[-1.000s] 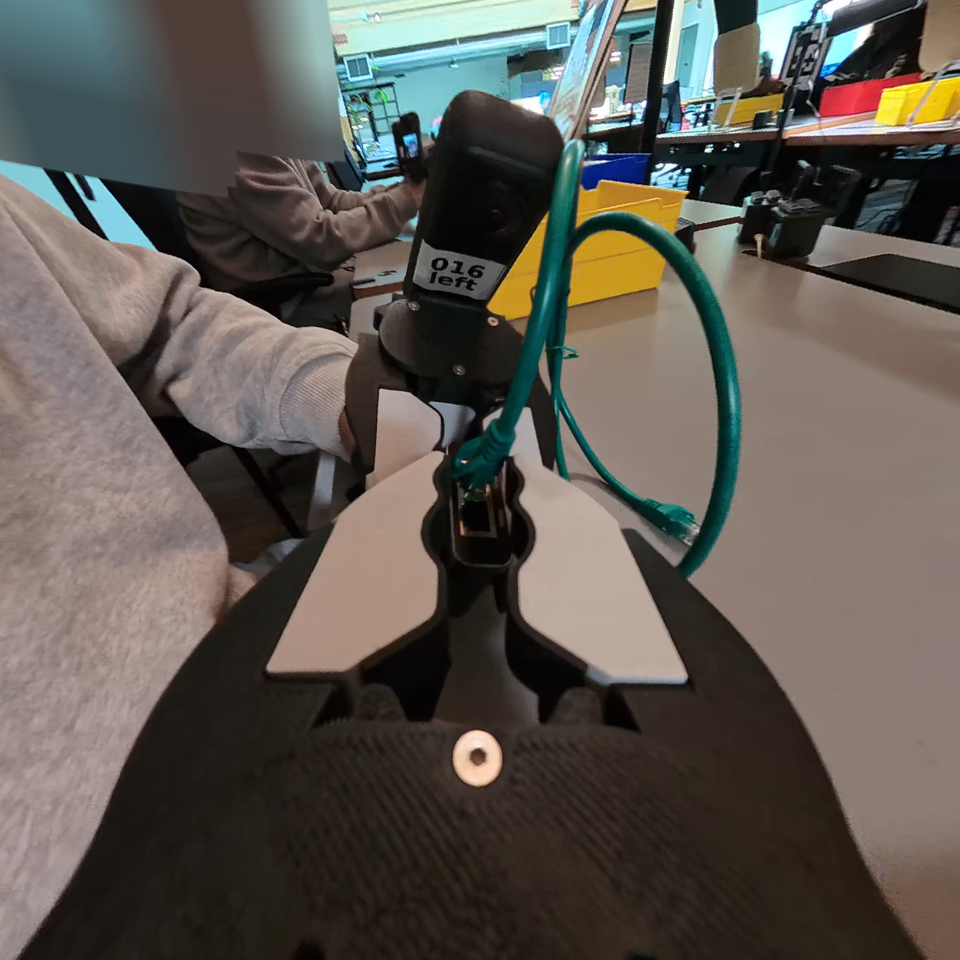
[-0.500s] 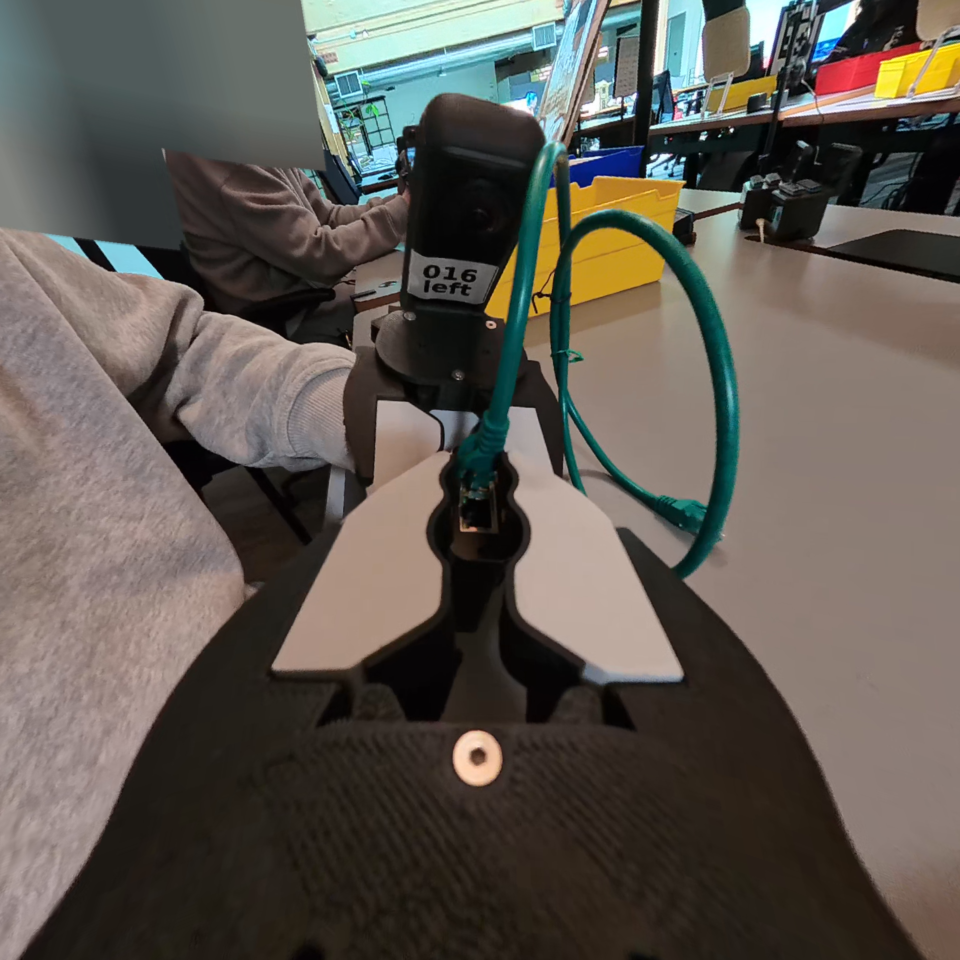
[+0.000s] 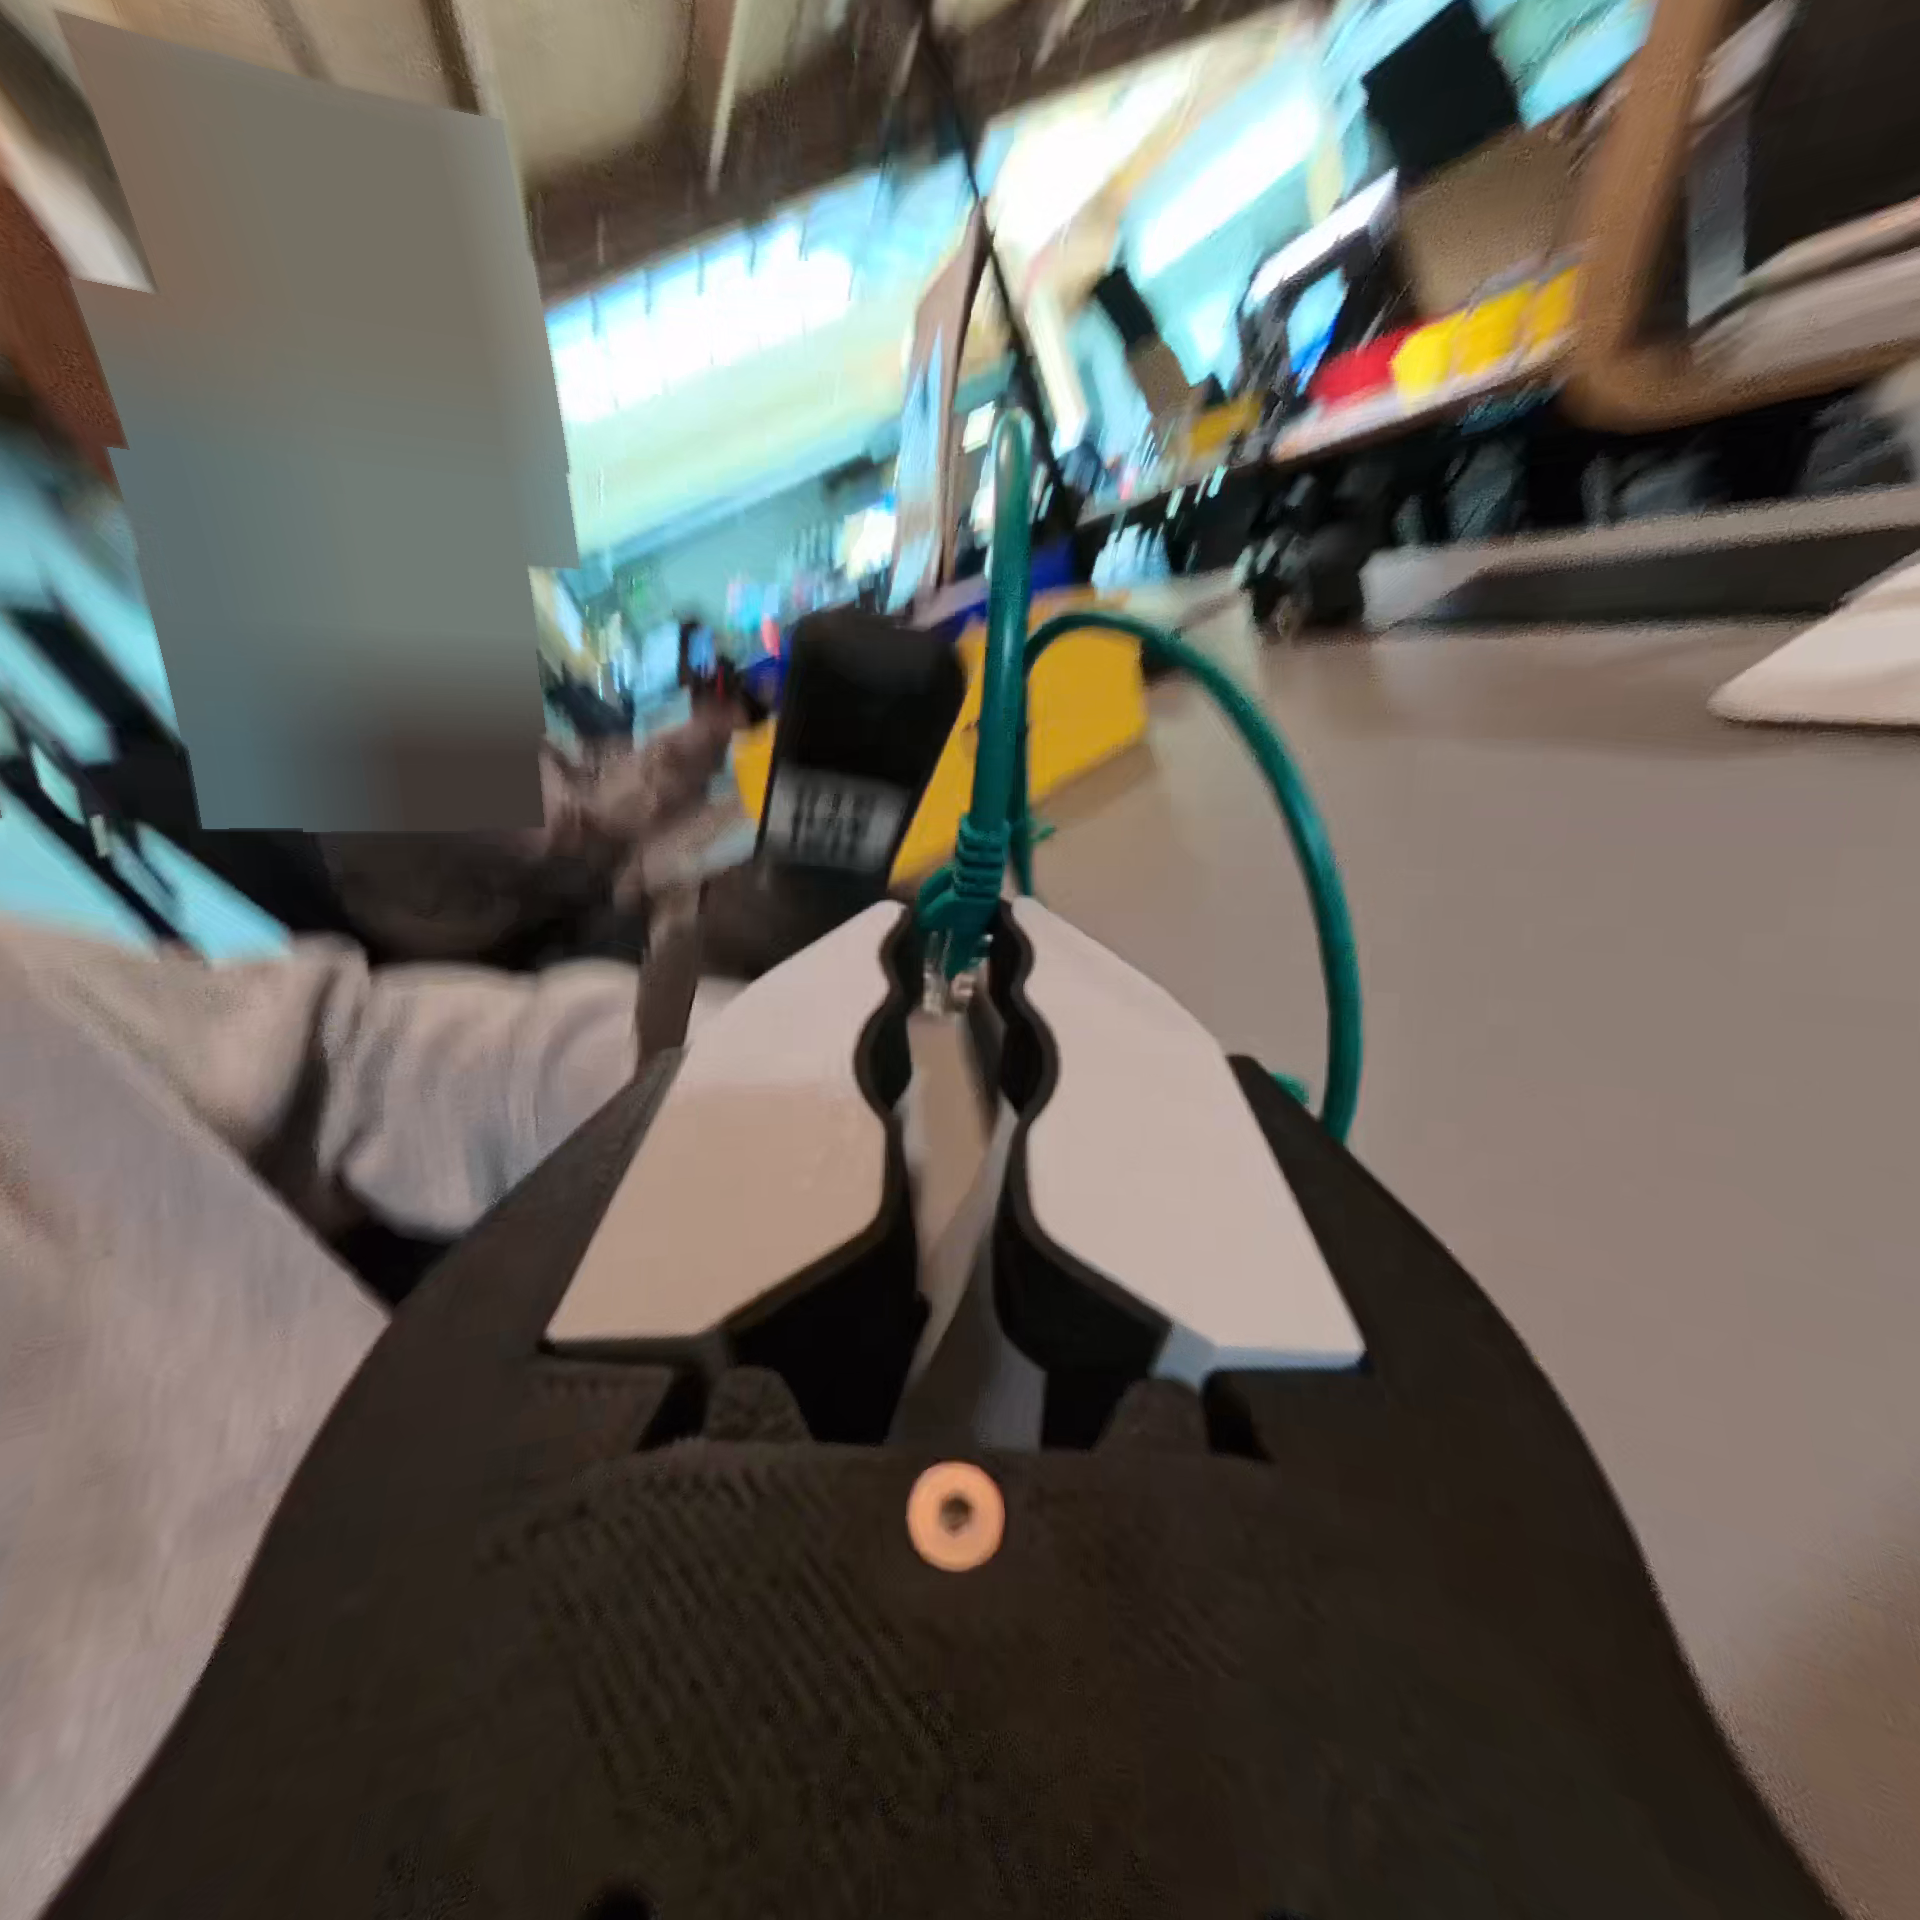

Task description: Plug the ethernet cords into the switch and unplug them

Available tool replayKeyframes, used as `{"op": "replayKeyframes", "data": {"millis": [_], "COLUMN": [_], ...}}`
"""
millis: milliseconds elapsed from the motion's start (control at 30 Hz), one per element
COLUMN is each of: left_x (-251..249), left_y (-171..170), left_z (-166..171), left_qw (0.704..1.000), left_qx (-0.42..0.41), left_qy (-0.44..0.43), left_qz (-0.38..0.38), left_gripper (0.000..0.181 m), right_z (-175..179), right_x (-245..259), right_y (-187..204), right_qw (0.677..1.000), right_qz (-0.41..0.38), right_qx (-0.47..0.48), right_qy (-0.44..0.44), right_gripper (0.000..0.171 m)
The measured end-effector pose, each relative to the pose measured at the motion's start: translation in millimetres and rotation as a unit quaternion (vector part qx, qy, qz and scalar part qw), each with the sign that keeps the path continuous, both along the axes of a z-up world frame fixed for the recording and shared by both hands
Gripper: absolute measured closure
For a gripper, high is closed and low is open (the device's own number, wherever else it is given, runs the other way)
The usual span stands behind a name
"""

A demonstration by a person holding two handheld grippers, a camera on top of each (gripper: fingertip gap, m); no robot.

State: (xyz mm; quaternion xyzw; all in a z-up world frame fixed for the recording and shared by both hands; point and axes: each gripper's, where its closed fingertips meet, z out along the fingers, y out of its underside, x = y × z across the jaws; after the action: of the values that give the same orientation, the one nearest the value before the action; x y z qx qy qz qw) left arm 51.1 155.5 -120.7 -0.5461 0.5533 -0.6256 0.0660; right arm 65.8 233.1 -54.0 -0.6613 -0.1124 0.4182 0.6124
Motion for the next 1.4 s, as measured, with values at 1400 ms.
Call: {"op": "replayKeyframes", "data": {"millis": [1400], "left_x": [-30], "left_y": [108], "left_z": [59], "left_qw": [0.953], "left_qx": [-0.14], "left_qy": [-0.181], "left_qz": [0.197], "left_gripper": [0.155], "right_z": [-63], "right_x": [65], "right_y": [26], "right_qw": [0.953], "right_qz": [-0.148], "right_qx": [-0.072], "right_qy": [-0.256], "right_gripper": [0.118]}}
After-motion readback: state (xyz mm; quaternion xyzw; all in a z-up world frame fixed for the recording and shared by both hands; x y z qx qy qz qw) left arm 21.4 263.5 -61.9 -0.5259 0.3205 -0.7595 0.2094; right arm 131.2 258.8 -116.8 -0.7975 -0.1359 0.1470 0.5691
